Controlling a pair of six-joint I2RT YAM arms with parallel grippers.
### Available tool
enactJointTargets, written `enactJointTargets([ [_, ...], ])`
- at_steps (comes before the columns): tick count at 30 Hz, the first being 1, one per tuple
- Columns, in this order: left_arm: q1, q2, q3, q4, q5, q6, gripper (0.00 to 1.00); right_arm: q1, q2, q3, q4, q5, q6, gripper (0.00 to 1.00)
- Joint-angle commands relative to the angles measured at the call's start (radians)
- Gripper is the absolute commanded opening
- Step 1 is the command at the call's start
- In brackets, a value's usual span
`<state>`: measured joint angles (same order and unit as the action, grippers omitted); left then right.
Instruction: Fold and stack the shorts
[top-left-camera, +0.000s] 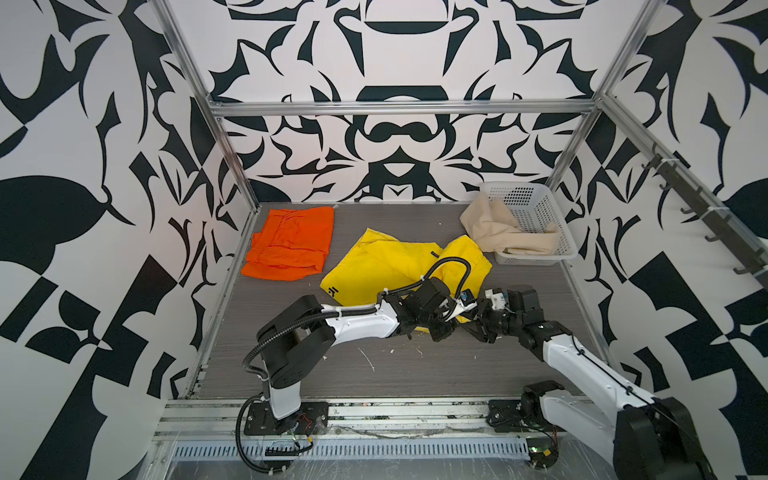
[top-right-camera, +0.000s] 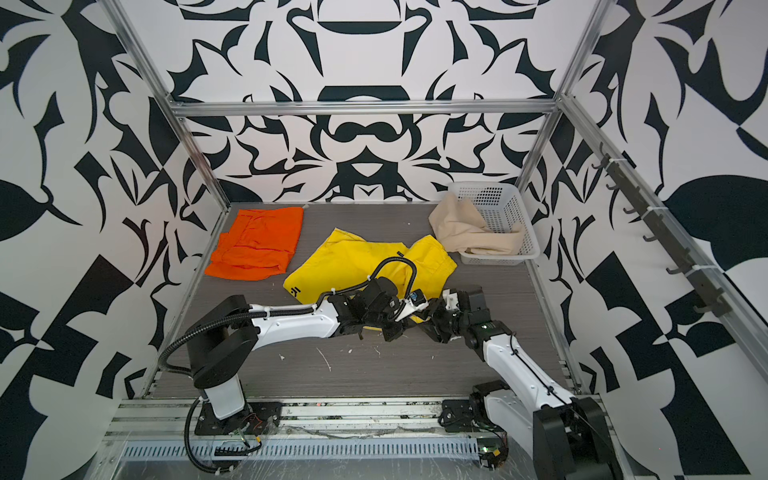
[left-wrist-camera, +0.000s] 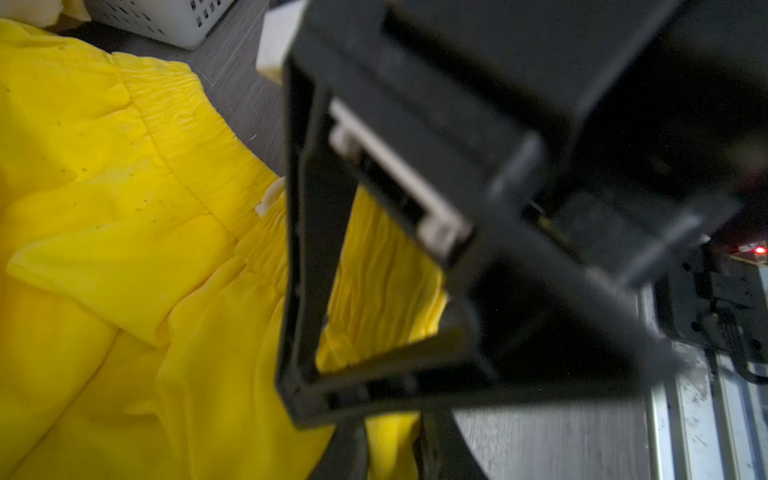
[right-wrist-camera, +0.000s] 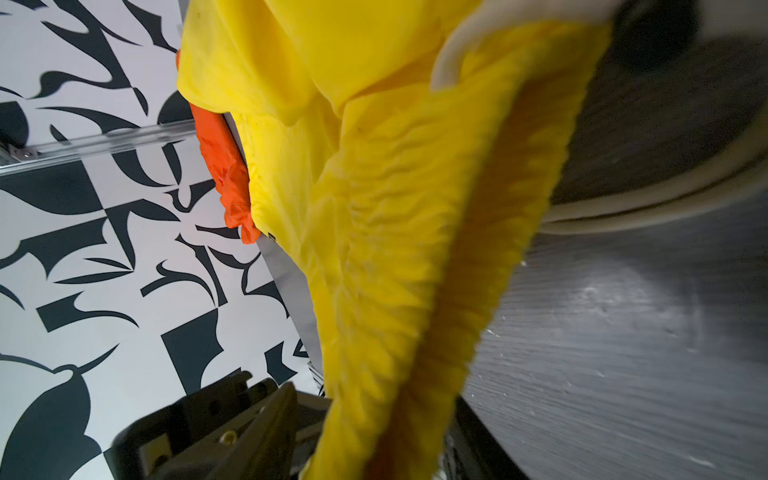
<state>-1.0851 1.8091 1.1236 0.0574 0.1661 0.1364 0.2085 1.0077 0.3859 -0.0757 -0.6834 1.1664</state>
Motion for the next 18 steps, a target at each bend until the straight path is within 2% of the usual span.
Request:
enactJointTargets([
  [1, -0.004, -0.013, 0.001, 0.028, 0.055, -0.003, 0.21, 0.017, 0.038, 0.005, 0.085, 0.027, 0.012, 0.58],
  [4, -0.004, -0.025, -0.001, -0.001, 0.055, 0.003, 0.23, 0.014, 0.071, 0.009, 0.056, 0.056, -0.035, 0.51],
  [6, -0.005, -0.050, -0.021, -0.002, 0.048, 0.009, 0.24, 0.010, 0.083, 0.009, 0.041, 0.076, -0.058, 0.51],
  [11, -0.004, -0.063, -0.044, -0.033, 0.034, 0.038, 0.23, -0.006, 0.117, 0.010, 0.079, 0.044, -0.057, 0.54],
  [13, -0.005, -0.062, -0.047, -0.038, 0.029, 0.035, 0.25, -0.006, 0.114, 0.016, 0.076, 0.041, -0.063, 0.43],
  [14, -0.004, -0.063, -0.049, -0.035, 0.023, 0.029, 0.28, -0.006, 0.108, 0.018, 0.072, 0.041, -0.069, 0.32],
  [16, 0.002, -0.082, -0.054, -0.033, -0.011, -0.011, 0.41, -0.007, 0.089, 0.022, 0.037, 0.055, -0.089, 0.15],
  [18, 0.029, -0.113, -0.061, -0.047, -0.040, -0.089, 0.46, -0.010, 0.065, 0.025, -0.024, 0.098, -0.118, 0.09],
])
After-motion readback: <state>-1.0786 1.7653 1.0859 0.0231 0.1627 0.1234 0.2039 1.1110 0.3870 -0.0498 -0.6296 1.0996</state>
